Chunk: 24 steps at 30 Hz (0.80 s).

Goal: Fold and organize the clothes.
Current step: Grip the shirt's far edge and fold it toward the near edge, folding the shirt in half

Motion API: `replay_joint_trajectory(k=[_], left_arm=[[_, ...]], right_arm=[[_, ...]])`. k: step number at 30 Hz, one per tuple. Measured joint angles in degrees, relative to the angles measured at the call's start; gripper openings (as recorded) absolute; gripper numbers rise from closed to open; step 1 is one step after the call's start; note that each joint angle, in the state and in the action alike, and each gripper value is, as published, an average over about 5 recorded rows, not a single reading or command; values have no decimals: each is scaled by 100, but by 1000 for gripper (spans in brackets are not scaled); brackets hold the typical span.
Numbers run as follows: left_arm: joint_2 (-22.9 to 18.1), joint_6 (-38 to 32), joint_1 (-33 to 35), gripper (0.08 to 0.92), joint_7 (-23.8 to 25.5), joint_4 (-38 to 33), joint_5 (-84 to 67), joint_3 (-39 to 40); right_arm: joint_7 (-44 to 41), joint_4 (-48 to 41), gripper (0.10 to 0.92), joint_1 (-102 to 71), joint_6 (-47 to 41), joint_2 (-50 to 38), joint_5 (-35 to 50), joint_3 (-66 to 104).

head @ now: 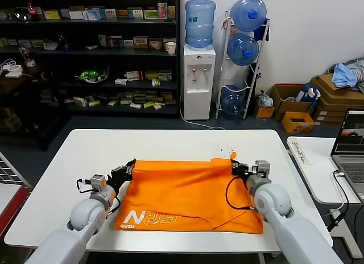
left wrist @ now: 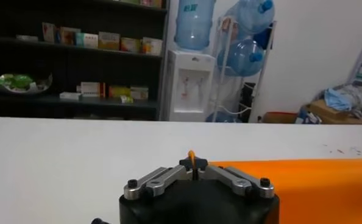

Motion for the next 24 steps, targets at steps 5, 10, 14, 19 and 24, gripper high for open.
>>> replay_joint_trajectory(k=[5,10,14,19,24], left_arm=[[41,-44,513,96,-31,-556,159,-229],[74,-103,983,96,-44,-1008,357,-457],[72,-138,1333,102,-37,-1239,519,-603],[17,-192,1711,213,-9,-1386,705,-757],[-55,-232,1997,352,16,-1505,860,-913]], right_arm=[[153,716,126,-670,-92,-216,107,302],[263,1274,126,-1251,-177,-352,161,546],[291,1580,142,-1645,-222,-388,148,710],[253,1807,270,-1962,-230,-420,87,872],[228,1990,408,-2178,-225,-454,47,1008]])
